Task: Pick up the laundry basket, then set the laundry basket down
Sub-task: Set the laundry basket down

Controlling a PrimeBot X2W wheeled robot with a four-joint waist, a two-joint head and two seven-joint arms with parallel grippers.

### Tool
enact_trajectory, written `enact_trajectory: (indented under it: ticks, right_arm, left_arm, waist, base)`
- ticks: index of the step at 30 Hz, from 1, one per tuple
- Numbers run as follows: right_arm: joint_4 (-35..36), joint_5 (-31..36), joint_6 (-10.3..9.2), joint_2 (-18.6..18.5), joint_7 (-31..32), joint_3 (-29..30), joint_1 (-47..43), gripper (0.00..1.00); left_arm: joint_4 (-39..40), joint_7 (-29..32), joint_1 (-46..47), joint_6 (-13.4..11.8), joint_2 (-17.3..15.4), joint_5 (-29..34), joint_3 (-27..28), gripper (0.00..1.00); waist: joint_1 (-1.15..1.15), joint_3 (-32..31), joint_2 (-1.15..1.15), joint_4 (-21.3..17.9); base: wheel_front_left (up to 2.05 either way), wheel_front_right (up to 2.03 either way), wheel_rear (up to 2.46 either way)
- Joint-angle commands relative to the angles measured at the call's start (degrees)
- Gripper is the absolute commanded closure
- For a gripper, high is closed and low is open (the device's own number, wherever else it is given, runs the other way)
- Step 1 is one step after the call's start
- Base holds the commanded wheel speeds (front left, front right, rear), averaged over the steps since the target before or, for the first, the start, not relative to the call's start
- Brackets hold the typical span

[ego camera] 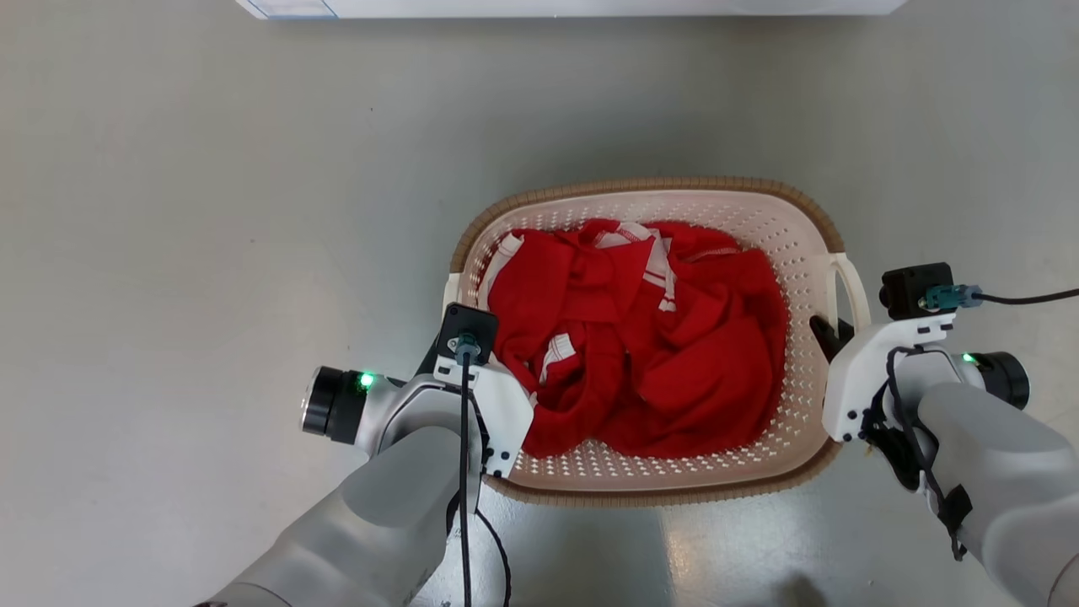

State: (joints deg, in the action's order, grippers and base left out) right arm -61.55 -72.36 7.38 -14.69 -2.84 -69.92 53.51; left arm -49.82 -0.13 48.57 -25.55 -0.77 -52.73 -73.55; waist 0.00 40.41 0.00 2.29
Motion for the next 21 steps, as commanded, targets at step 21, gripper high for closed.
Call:
enact_trajectory:
  ticks: [21]
  right_arm:
    - [0.2, -0.2, 0.11, -4.0, -6.1, -0.3, 1.2, 1.0]
  left_arm:
    - [0.6, -3.7, 2.4, -2.7, -2.1, 2.3, 0.2, 1.0]
  waist:
    - [0.0, 5.0, 0.0, 0.6]
  base:
    - [0.0, 0.0, 0.0]
